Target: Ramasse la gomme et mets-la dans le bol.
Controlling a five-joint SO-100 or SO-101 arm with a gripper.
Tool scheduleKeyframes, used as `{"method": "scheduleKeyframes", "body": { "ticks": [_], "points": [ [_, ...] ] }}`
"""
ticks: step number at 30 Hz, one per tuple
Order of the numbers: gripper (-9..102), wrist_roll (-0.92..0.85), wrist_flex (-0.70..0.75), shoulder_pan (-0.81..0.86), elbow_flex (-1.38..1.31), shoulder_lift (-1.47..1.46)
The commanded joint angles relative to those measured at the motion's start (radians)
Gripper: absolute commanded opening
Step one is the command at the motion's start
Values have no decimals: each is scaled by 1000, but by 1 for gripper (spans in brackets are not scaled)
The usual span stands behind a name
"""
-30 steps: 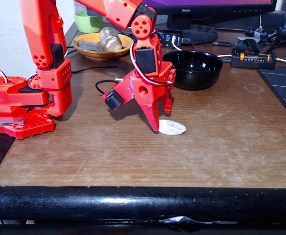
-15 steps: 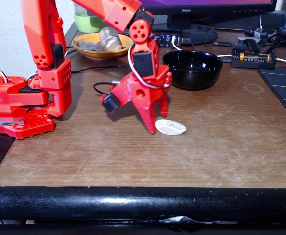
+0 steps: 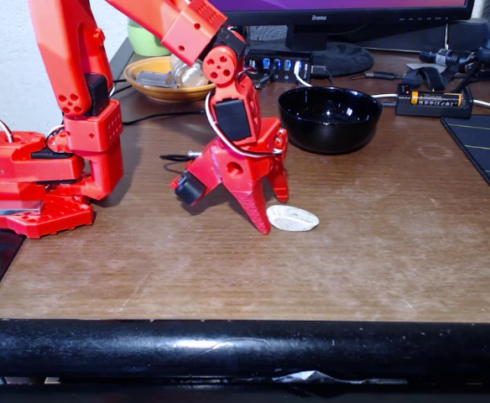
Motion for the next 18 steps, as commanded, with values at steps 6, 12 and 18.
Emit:
{"method": "scheduleKeyframes", "body": {
  "ticks": [6,12,18],
  "points": [
    [27,29,-37,-23,6,6],
    [27,38,-51,-25,12,0],
    [26,44,-61,-26,15,-2]
  ]
}}
